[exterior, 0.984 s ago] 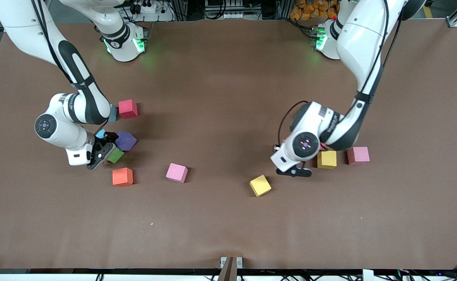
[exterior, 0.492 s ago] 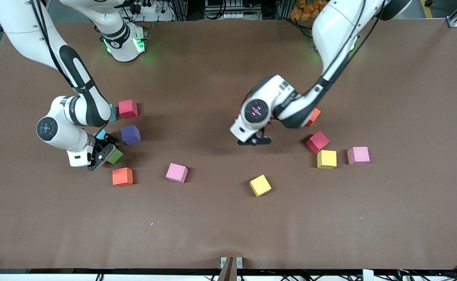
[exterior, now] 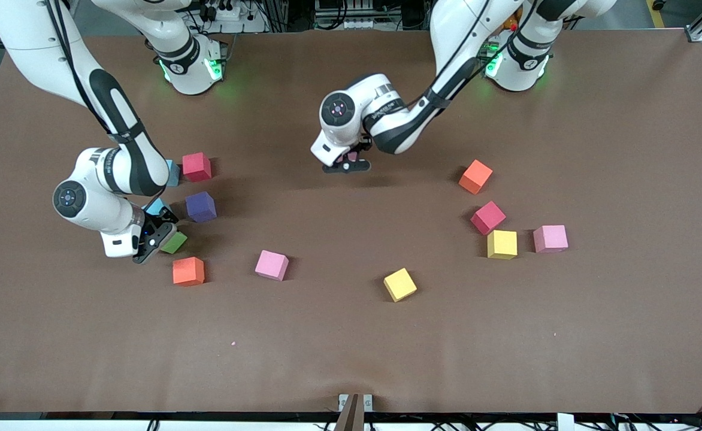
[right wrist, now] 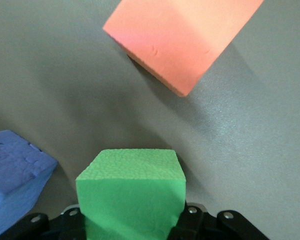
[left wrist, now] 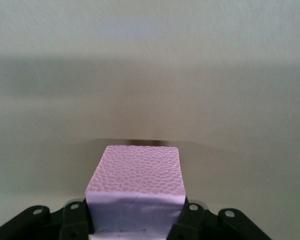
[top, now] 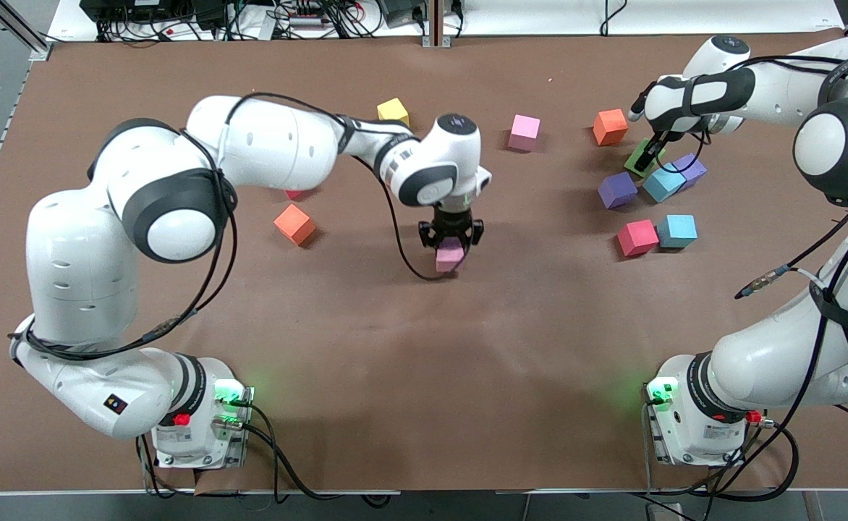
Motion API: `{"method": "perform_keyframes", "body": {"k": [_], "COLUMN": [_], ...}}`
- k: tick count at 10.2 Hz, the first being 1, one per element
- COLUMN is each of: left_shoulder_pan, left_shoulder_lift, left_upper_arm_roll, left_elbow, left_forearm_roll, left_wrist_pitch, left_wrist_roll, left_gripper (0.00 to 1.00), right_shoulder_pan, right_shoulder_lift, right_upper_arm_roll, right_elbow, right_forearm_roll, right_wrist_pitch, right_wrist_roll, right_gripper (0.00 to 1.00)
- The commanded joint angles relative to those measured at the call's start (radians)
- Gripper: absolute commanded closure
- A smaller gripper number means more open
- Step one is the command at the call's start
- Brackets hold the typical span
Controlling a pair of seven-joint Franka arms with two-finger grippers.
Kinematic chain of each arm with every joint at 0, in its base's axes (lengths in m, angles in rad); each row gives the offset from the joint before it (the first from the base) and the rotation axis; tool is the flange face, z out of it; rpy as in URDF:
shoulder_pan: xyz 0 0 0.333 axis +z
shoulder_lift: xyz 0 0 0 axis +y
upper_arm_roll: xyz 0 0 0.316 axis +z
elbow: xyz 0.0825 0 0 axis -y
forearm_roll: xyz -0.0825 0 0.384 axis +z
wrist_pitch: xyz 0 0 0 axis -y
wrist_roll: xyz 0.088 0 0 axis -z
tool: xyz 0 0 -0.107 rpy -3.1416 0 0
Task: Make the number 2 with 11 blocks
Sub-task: 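Carry the pink cube with the left gripper to the table middle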
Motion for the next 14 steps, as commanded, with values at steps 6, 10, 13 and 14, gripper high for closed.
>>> {"method": "perform_keyframes", "body": {"k": [6,10,13,14], "left_shoulder_pan": [-0.047,0.124,0.362,0.446], "left_shoulder_lift": [-0.048,-0.164,-0.213,-0.218], "left_upper_arm_roll": [0.004,0.034,0.032,0.032], "left_elbow": [-0.076,-0.024,0.019,0.027], "left_forearm_roll": [0.022,0.023,0.083,0.101], "left_wrist_pitch": [0.089,0.001,-0.098,-0.101], "left_wrist_roll": [-0.081,-0.132,-0.121,-0.118], "left_gripper": [0.0,0.0,0.0,0.0], "right_shoulder_pan": [-0.006,0.037,0.113,0.144], "right_shoulder_lift": [-0.073,-0.075,-0.108,-0.13], "right_upper_arm_roll": [0.006,0.009,0.011,0.011], "right_elbow": [0.198,0.206,0.2,0.193], "right_forearm_roll": [0.032,0.023,0.023,0.023], "right_wrist_pitch": [-0.333,-0.324,-0.322,-0.324], "right_wrist_roll": [0.026,-0.002,-0.126,-0.149], "right_gripper": [0.7,0.71,0.71,0.71]}}
